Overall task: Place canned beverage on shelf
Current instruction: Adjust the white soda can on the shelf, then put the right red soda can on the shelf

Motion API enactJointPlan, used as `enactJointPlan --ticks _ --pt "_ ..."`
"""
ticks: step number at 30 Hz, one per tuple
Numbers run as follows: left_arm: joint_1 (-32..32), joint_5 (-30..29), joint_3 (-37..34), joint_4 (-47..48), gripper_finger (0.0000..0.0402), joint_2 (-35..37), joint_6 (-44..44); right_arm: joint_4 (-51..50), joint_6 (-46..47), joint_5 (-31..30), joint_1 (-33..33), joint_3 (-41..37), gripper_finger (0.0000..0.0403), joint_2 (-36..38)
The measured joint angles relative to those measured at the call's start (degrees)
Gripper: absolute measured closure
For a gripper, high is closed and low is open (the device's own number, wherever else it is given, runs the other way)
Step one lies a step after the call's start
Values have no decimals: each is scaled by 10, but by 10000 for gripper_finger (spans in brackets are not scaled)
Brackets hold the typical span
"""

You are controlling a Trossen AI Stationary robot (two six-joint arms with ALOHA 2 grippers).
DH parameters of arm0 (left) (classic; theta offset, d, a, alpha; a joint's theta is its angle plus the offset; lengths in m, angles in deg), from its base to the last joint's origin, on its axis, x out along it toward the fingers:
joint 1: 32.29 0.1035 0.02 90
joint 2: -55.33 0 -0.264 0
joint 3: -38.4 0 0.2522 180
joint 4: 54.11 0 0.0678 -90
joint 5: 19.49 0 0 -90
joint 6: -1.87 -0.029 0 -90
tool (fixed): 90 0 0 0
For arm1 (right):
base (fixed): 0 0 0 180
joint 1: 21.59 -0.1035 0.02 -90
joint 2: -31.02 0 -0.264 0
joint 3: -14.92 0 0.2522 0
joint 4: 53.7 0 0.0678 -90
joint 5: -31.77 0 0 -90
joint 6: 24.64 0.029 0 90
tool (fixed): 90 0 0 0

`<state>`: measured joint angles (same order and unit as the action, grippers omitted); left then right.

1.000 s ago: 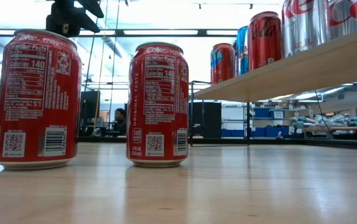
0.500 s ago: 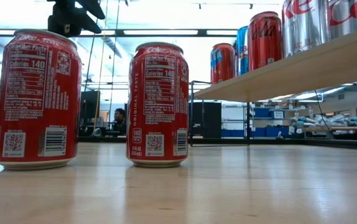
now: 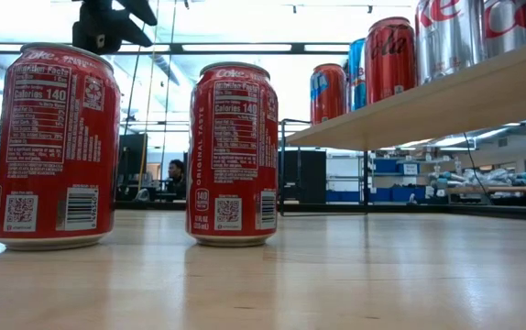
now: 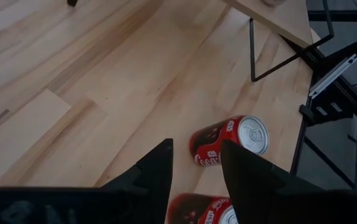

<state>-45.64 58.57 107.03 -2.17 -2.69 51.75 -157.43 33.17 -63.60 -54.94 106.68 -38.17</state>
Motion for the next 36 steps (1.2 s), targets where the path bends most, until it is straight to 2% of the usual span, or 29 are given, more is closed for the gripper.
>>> enactJointPlan --ticks 13,24,27,33,36 --pt "0 0 0 -2 258 0 0 -1 -57 -30 10 -60 306 26" --pt "0 0 0 -2 258 0 1 0 -95 -52 52 -64 310 26" --pt "0 0 0 -2 258 0 4 -1 -102 -24 60 -64 310 25" --pt "0 0 0 -4 258 0 25 6 -97 87 75 -35 310 25" --pt "0 0 0 -15 258 0 25 39 -94 120 77 -13 312 25"
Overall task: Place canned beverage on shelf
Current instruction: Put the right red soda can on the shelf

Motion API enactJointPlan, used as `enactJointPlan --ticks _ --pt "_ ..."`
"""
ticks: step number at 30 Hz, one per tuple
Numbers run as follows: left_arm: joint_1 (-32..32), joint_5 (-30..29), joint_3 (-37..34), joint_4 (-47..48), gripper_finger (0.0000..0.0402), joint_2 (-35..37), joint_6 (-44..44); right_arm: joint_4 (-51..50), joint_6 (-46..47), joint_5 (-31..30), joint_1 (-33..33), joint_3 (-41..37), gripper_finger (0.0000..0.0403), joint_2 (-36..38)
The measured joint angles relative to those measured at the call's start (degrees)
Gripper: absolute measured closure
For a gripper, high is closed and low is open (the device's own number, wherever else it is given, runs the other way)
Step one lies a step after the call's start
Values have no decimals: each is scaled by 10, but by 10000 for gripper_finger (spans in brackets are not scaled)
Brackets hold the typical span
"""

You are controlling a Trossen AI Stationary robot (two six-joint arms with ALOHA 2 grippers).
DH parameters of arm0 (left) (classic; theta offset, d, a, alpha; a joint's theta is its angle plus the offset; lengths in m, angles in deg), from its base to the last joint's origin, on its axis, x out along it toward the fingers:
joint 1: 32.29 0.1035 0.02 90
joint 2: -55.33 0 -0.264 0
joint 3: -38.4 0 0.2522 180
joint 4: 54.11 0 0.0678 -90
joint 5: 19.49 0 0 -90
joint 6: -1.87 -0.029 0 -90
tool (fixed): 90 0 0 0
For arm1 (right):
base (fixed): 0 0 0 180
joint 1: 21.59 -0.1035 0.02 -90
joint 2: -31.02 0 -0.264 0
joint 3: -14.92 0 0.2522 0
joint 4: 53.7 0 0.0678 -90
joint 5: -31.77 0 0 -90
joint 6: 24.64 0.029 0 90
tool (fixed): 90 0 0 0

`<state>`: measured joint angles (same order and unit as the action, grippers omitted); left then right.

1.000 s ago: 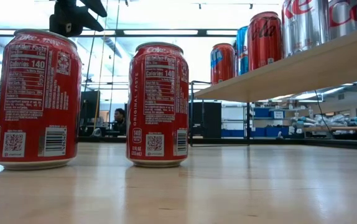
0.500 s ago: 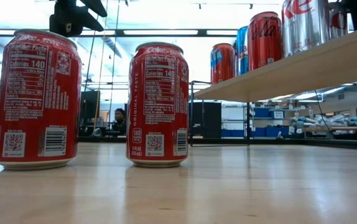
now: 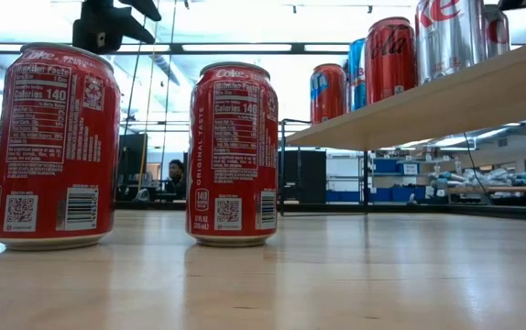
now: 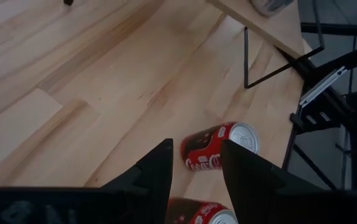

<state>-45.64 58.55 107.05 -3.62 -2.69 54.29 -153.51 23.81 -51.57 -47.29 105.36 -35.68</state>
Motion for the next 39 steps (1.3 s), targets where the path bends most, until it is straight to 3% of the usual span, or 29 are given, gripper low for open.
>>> enactJointPlan --ticks 5,10,21,32,39 --pt "-2 17 0 -81 258 -1 -50 85 7 5 -11 30 326 -13" --pt "-24 25 1 -185 258 -16 -109 187 -43 5 -24 51 345 -42" --pt "-88 11 1 -192 258 -96 -67 379 -205 -99 -6 112 371 -135" --pt "-111 6 1 -165 258 -106 -11 394 -391 -71 34 241 374 -275" --pt "-126 56 1 -161 258 -106 52 396 -341 -100 71 246 366 -297"
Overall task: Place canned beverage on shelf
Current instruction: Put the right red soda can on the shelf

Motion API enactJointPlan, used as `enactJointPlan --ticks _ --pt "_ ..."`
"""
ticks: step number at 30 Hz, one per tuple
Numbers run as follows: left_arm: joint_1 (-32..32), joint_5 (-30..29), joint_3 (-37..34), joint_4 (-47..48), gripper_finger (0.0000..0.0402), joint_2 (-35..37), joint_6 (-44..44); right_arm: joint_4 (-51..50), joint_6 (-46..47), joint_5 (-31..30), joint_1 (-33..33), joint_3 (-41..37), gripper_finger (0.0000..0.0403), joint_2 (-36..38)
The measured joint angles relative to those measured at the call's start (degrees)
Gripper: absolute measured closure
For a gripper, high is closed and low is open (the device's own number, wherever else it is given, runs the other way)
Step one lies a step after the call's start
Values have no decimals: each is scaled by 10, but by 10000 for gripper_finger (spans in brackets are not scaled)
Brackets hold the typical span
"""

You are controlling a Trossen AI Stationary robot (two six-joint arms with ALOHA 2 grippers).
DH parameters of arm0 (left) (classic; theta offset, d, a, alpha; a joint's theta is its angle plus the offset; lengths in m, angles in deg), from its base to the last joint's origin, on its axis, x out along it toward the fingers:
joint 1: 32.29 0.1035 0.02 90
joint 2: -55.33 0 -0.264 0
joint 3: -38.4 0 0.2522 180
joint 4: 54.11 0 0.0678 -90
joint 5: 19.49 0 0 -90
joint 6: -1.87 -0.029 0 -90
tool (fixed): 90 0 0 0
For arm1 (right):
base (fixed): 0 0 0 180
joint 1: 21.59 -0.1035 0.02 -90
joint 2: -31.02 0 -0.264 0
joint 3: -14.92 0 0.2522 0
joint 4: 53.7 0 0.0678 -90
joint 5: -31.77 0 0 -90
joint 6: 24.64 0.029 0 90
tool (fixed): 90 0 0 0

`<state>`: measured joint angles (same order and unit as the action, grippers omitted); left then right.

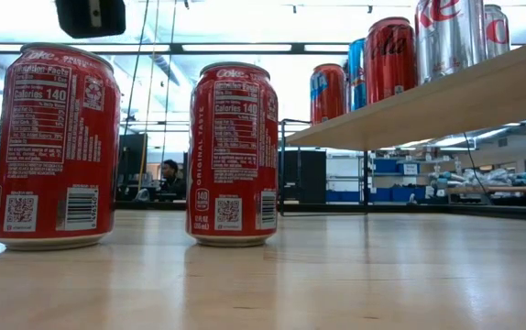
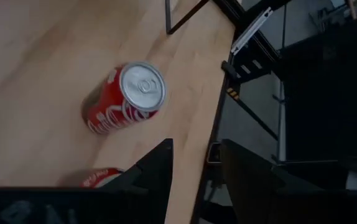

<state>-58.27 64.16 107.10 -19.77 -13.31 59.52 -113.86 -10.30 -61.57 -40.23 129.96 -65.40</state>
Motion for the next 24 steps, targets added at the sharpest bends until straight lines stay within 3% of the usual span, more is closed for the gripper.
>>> enactJointPlan --ticks 5,14,19,24 --pt "-12 0 0 24 258 4 36 1 6 18 12 -1 315 -35" --pt "-40 -13 0 83 258 34 48 14 50 61 10 -1 149 -100" --pt "-41 -13 0 116 258 44 48 25 81 18 2 -1 81 -124" --pt "-38 -14 0 136 258 44 48 69 81 -40 -12 -1 54 -142"
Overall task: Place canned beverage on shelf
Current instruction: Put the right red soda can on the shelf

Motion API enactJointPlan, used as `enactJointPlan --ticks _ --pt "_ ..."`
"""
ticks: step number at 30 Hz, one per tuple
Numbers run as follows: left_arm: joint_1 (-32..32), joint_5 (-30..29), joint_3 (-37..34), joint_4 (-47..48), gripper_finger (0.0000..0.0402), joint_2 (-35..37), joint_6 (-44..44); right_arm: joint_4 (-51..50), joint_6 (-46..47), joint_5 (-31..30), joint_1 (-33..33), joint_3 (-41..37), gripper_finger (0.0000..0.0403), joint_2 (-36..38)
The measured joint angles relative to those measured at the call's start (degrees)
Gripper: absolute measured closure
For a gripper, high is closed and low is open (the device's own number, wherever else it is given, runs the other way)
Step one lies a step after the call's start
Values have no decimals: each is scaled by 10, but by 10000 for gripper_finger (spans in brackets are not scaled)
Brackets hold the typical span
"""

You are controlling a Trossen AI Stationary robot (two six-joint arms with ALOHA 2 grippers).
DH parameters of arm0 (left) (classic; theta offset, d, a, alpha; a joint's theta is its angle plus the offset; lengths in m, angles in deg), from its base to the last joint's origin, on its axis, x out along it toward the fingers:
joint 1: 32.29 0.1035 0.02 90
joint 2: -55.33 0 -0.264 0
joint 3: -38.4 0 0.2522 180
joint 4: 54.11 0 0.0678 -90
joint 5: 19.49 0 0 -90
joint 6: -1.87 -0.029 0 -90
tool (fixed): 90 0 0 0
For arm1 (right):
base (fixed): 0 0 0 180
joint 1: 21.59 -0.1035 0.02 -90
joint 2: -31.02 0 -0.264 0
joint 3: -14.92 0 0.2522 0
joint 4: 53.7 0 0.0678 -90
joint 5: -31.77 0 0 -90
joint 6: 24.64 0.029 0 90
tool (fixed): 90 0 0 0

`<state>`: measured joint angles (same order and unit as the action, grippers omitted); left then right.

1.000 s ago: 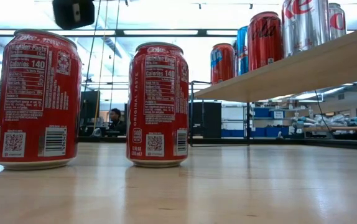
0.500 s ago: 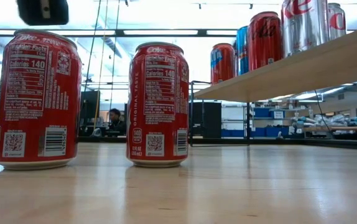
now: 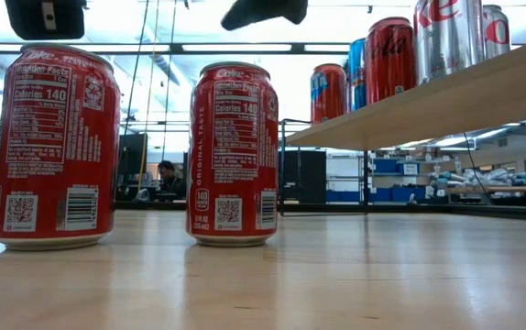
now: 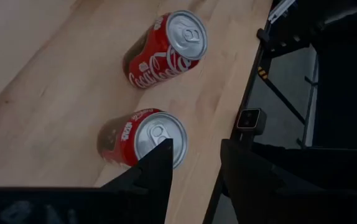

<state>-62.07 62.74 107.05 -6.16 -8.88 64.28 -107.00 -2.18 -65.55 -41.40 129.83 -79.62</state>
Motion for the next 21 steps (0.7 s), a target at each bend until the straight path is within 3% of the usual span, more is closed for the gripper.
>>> enactJointPlan --ticks 8,21 --pt "1 -1 0 38 258 1 17 19 14 -95 -13 1 52 -17" --pt "-1 -1 0 53 258 18 28 13 67 -66 -10 1 52 -72"
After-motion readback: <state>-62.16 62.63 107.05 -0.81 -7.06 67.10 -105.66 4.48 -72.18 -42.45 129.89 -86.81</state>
